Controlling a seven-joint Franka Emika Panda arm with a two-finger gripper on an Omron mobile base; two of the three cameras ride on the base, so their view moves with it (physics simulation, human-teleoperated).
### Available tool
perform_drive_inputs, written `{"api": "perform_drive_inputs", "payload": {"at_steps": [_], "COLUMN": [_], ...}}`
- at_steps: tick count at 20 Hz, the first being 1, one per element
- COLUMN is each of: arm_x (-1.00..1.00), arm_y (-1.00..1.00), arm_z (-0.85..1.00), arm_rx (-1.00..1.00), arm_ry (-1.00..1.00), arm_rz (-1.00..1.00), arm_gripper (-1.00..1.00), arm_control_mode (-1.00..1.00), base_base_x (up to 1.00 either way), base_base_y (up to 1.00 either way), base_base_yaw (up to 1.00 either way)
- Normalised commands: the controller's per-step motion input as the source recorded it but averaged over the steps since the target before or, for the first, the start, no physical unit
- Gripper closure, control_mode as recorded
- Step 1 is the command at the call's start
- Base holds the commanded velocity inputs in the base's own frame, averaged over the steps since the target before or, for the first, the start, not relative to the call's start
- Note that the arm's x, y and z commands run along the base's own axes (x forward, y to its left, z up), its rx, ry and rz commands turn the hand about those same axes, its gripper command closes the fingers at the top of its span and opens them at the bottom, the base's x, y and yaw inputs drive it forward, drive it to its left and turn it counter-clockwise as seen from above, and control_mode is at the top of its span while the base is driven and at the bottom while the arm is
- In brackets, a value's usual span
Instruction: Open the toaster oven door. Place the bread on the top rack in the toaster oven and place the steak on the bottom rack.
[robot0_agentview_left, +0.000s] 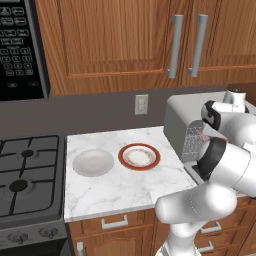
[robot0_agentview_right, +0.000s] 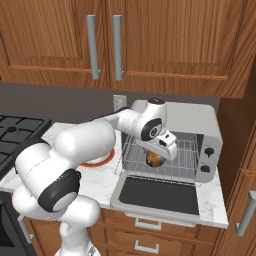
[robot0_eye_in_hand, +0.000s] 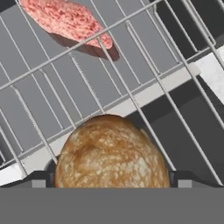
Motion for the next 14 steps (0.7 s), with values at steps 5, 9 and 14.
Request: {"api": "perform_drive_inputs", "payload": {"at_steps": [5, 9, 14], "arm_x": [-0.34, -0.45, 0.07], "arm_y": [0.00, 0.00, -0.10], "arm_z": [0.00, -0.03, 0.04], "arm_rx": [0.00, 0.00, -0.01], "arm_ry": [0.00, 0.00, 0.00], "arm_rz": [-0.07, -0.09, -0.09], "arm_gripper": [-1.00, -1.00, -1.00], "arm_control_mode": [-1.00, -1.00, -1.00], "base_base_x": [0.00, 0.00, 0.00], "base_base_y": [0.00, 0.00, 0.00], "base_base_yaw": [0.00, 0.00, 0.00]}}
